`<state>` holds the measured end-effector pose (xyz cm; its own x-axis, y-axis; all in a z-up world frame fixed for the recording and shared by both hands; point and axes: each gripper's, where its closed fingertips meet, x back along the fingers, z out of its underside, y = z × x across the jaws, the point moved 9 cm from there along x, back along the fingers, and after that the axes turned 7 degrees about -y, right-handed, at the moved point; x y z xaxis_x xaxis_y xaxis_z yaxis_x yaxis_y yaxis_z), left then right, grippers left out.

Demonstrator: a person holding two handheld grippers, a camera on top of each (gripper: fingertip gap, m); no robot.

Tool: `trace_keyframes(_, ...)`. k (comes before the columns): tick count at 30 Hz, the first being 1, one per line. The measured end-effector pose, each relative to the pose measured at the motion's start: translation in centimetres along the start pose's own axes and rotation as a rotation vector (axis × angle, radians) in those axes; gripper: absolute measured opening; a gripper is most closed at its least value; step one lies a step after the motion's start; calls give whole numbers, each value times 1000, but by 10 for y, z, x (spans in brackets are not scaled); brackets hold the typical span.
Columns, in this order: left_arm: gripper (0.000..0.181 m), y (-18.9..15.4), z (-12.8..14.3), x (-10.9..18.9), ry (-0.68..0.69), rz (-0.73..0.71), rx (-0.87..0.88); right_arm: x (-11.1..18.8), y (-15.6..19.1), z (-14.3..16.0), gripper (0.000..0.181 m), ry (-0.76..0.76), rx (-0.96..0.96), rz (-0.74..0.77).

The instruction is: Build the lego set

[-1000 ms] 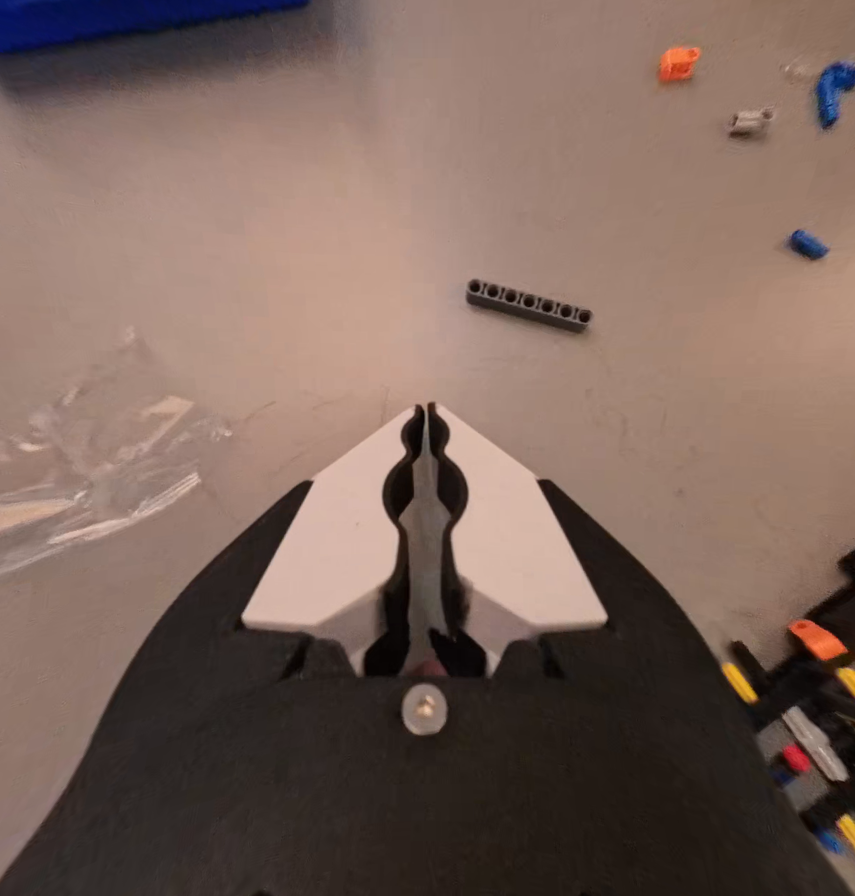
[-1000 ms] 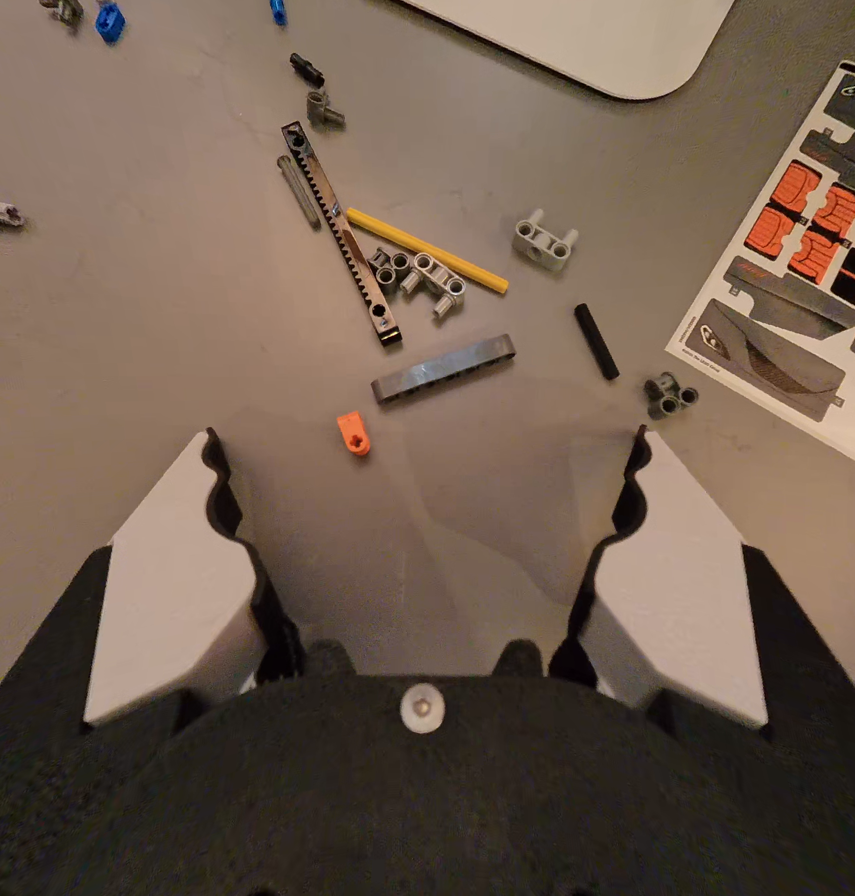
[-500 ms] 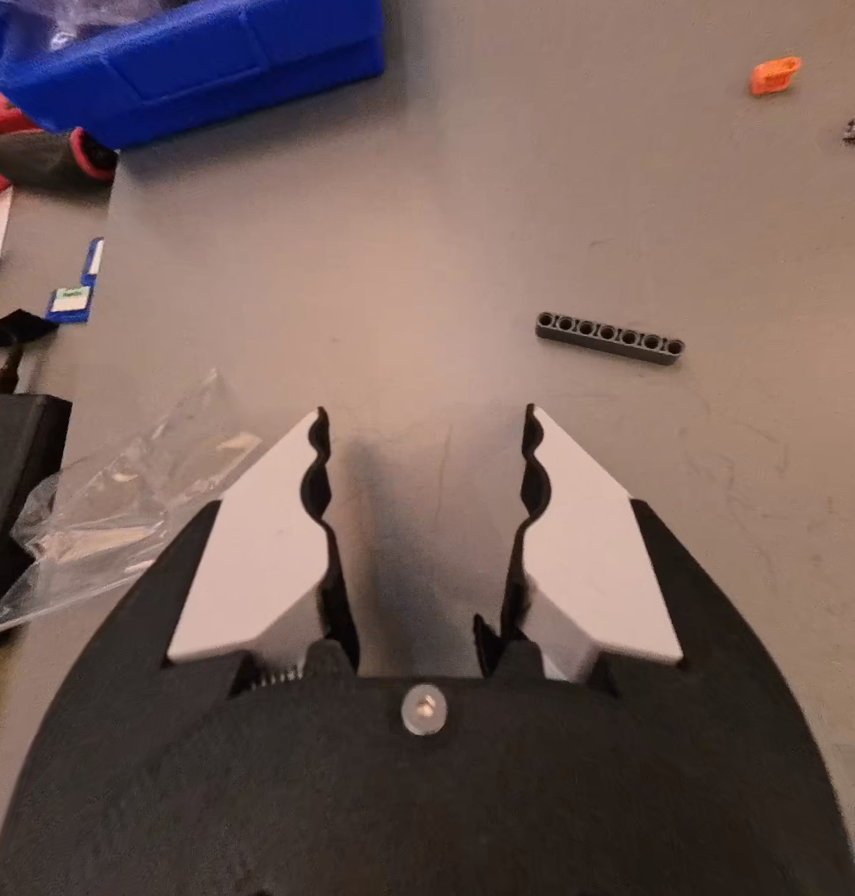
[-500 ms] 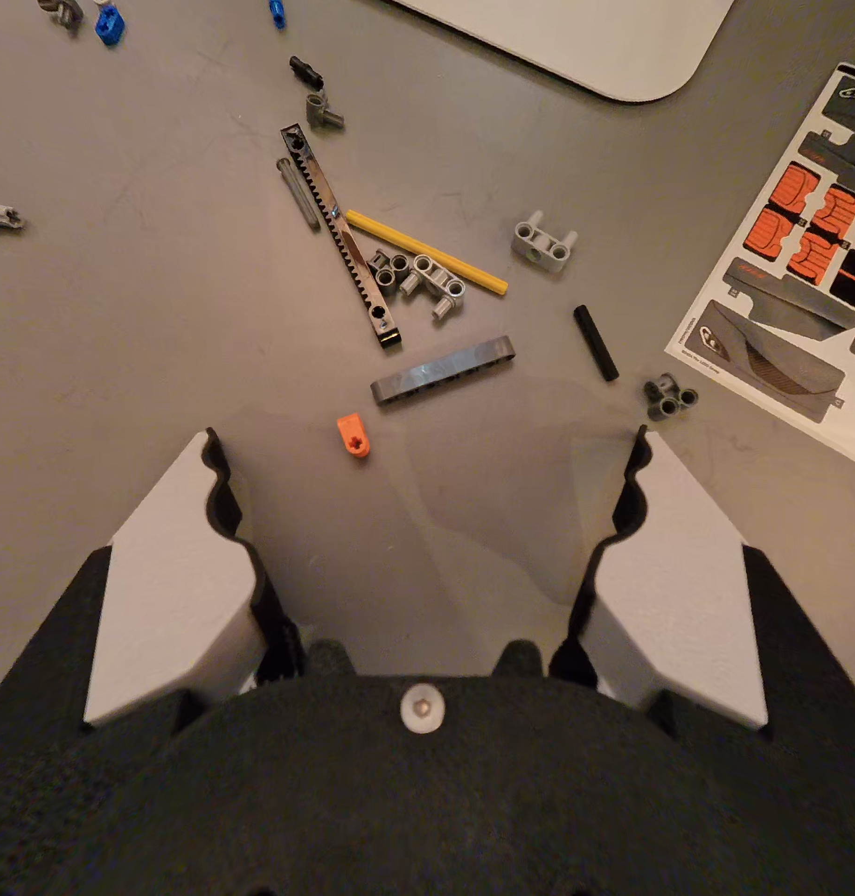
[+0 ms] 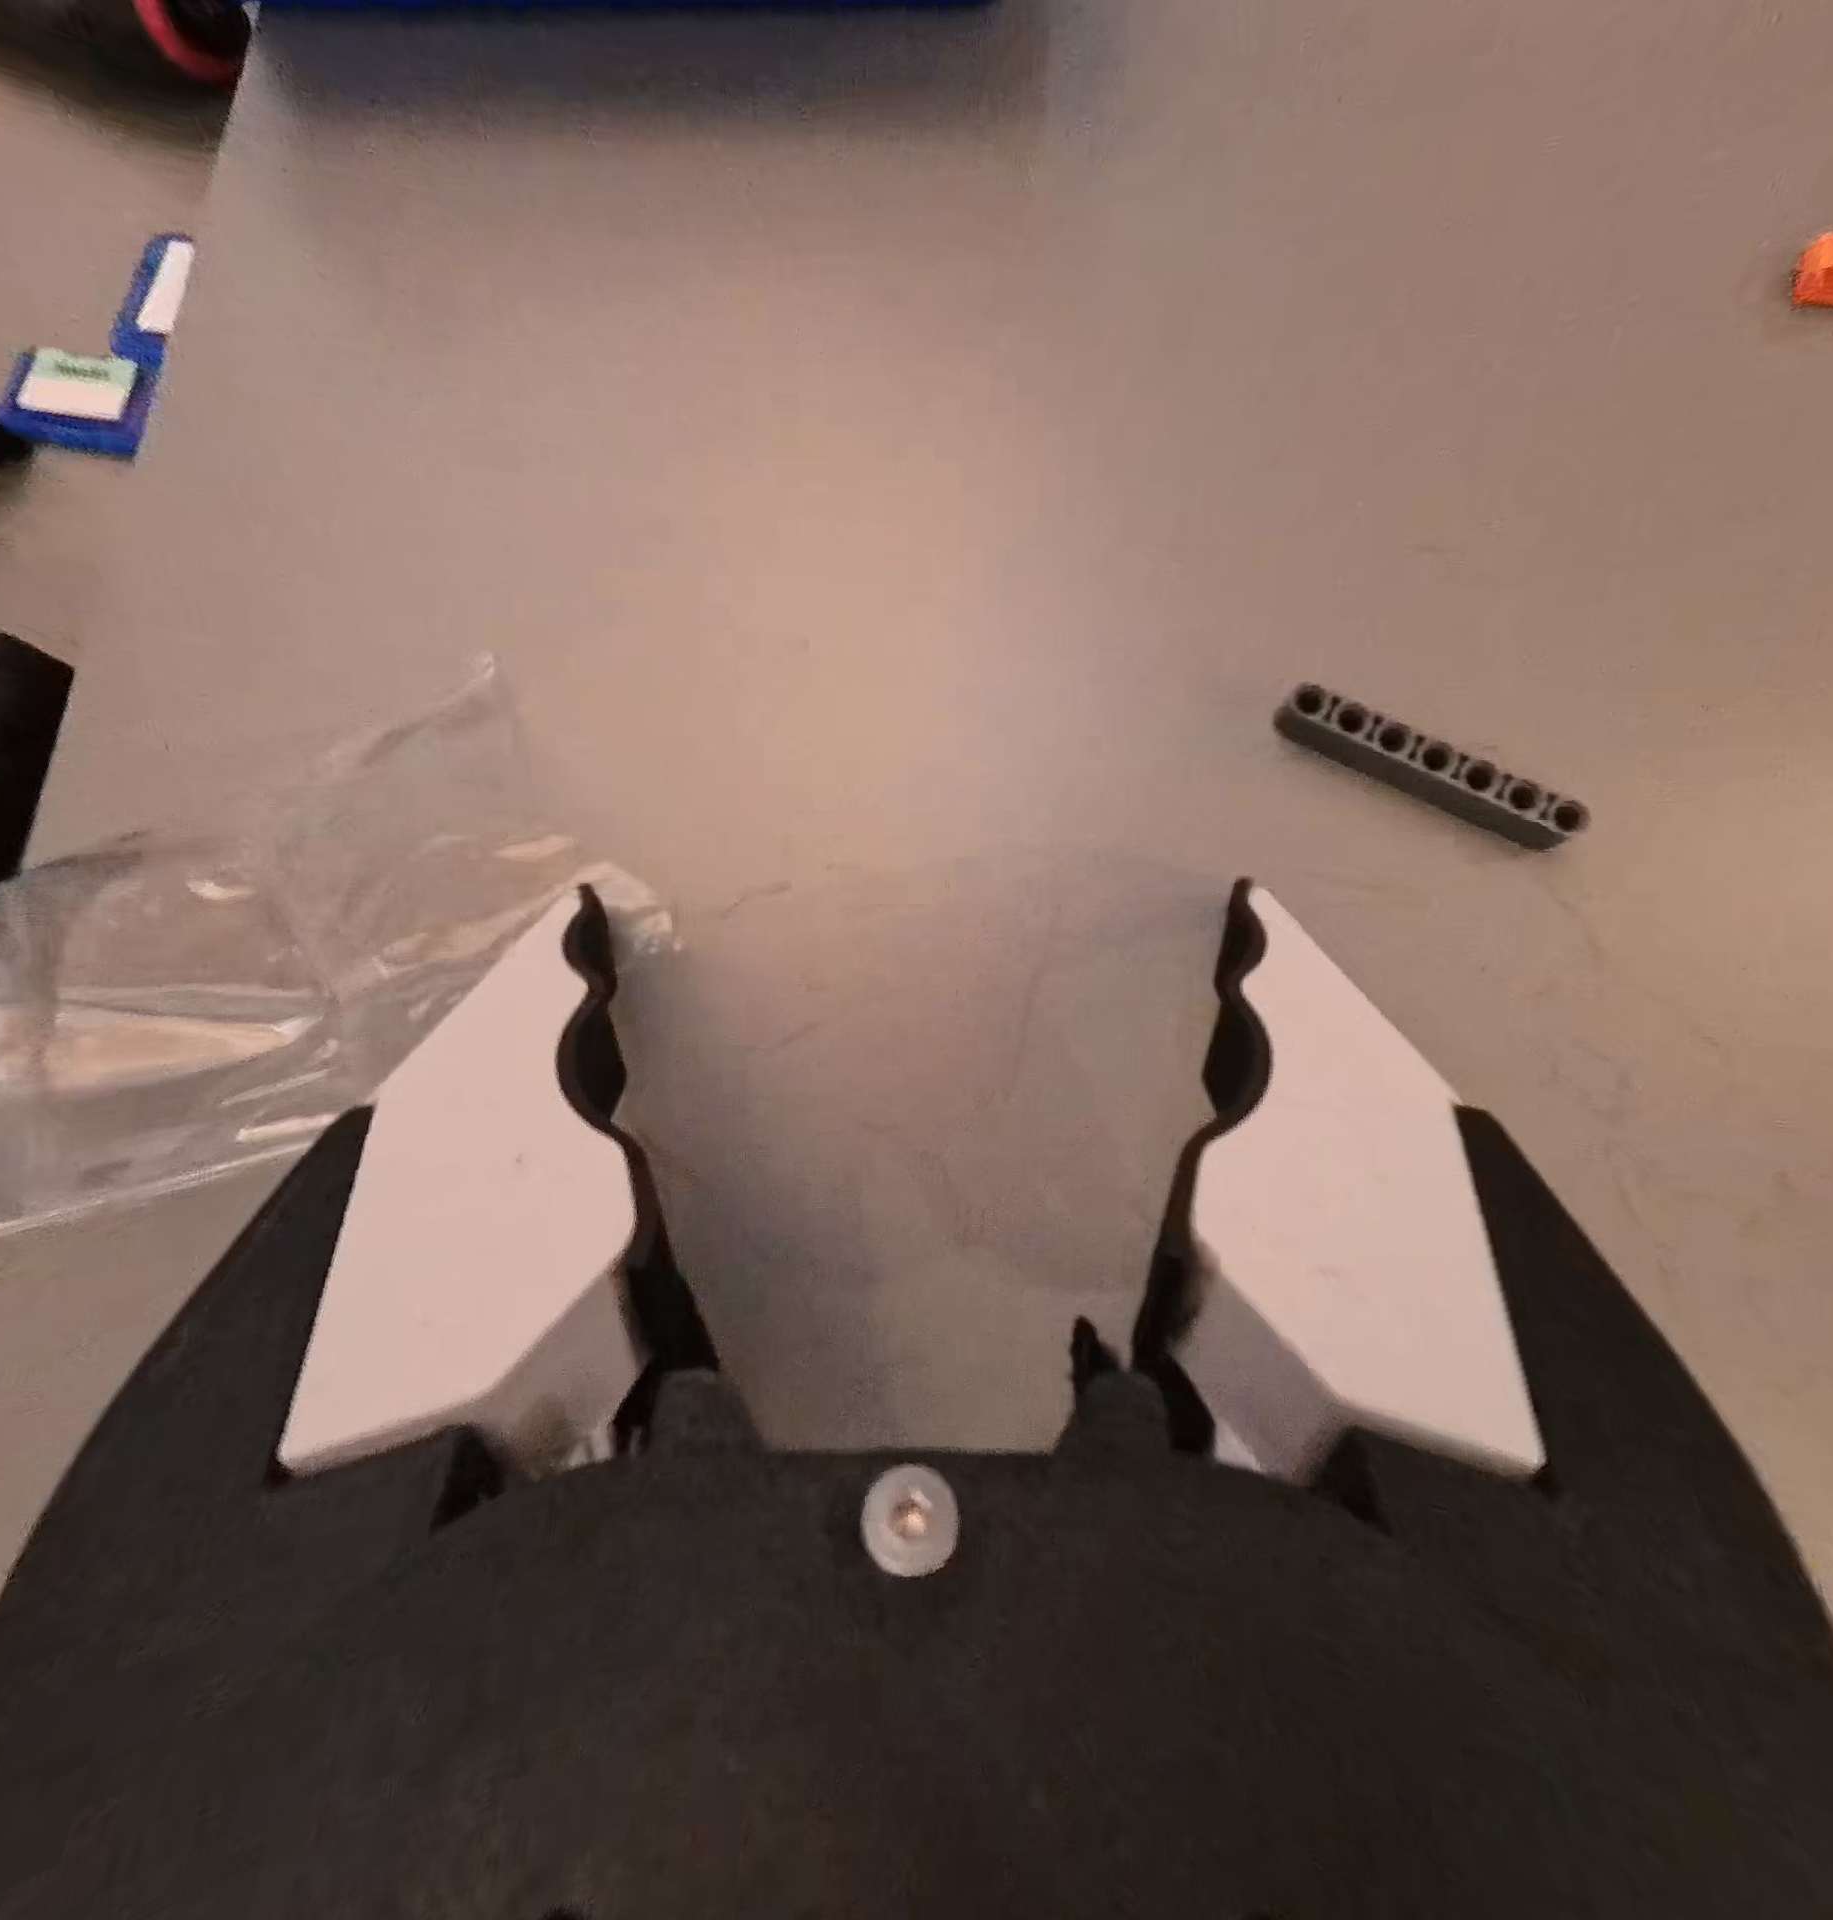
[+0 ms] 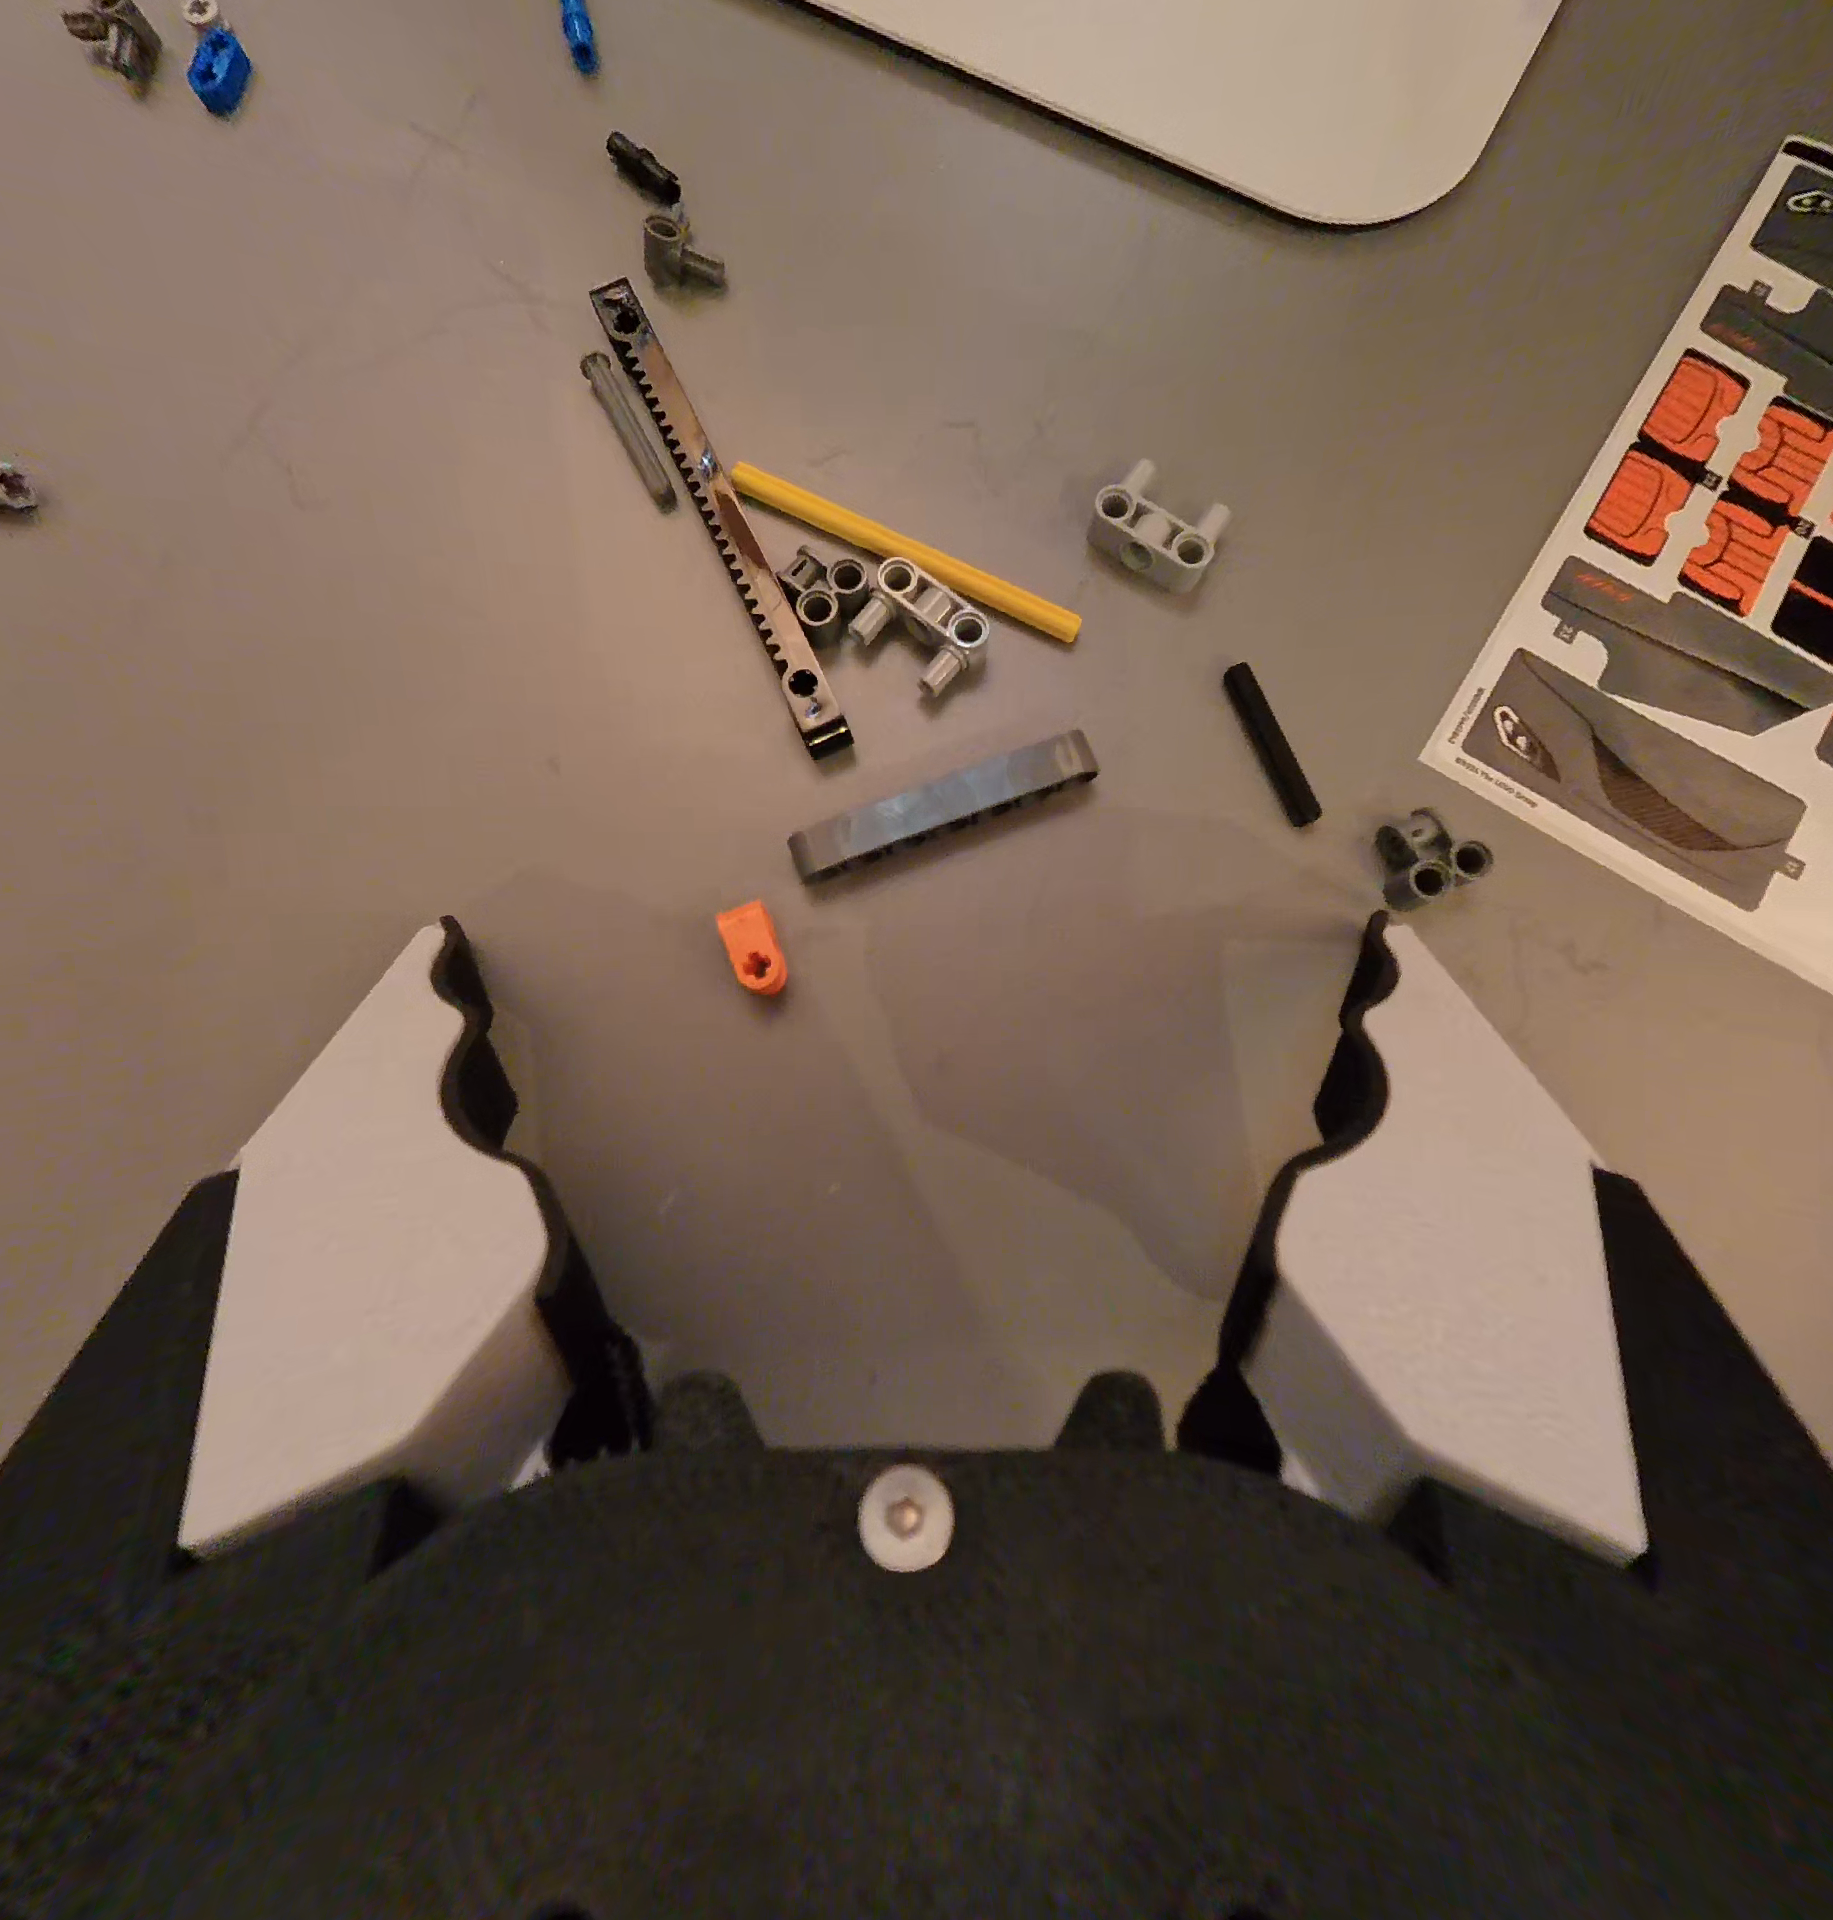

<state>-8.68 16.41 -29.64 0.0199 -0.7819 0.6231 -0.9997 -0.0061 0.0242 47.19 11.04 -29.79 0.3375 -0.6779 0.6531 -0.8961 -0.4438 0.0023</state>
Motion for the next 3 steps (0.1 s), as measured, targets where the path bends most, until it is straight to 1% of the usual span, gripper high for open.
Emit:
trace_keyframes(1,124,5,0,-2,14,7,34,0,0,0,156,0,0,0)
trace_keyframes(2,143,12,1,-5,36,-9,48,0,0,0,156,0,-1,1)
trace_keyframes(3,158,16,2,-8,68,-34,61,0,0,0,156,1,-2,2)
